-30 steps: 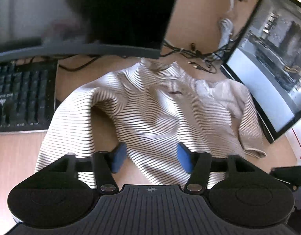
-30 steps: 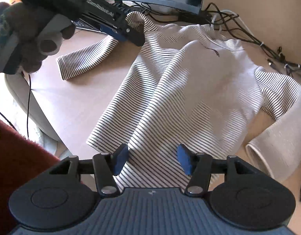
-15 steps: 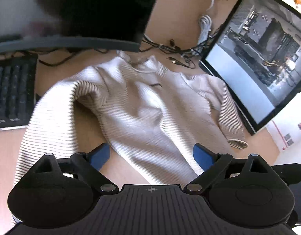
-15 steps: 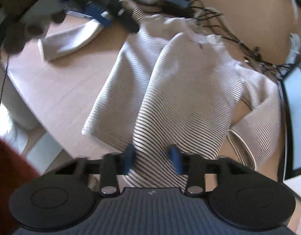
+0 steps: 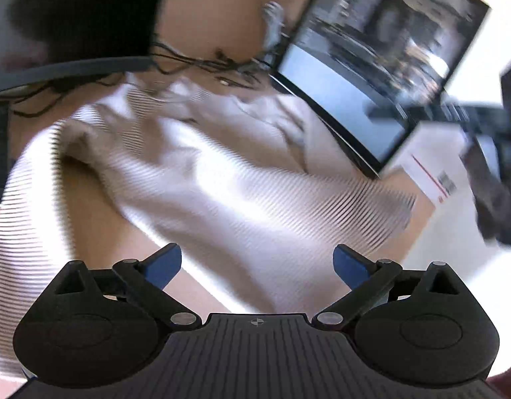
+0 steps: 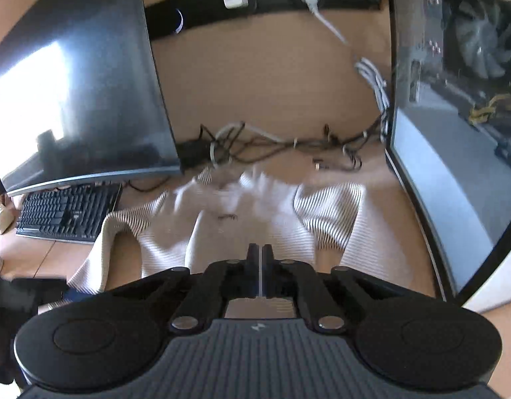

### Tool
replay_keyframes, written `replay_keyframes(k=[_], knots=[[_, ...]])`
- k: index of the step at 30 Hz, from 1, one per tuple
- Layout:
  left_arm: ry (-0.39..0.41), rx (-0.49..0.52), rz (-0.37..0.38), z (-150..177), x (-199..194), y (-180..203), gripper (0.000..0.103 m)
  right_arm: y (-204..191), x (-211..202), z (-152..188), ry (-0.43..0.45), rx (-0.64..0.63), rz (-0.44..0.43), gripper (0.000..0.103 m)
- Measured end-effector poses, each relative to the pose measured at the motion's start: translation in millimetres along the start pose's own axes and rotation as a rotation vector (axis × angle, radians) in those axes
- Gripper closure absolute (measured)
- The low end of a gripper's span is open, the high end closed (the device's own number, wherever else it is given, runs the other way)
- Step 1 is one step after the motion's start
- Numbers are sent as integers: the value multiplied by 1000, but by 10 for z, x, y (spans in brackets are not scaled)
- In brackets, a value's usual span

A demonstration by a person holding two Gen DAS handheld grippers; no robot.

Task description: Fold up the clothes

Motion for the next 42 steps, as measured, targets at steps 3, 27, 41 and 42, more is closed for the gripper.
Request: replay_keyframes(k=[3, 27, 41, 42], knots=[[-27, -1, -64, 113, 79, 175, 1, 34, -32, 50, 13, -47, -9, 101], [97, -337, -495, 325, -595, -226, 0, -1212, 112, 1366, -114, -878, -318, 72], [38, -25, -341, 449, -291, 418, 0, -717, 295, 413, -103, -240, -463, 98], [46, 3, -336, 419, -257, 483, 0, -696, 275, 401, -98, -230, -459, 98]])
Point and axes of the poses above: each gripper's, at about its wrist camera, not at the fingertips, and x roughly the way its jaws point, y to its right, z to its underside, the point moved 2 cm from there along x, roughly the way its jaws point, and after that the axes turned 3 degrees about -x, right-handed, at the moved point
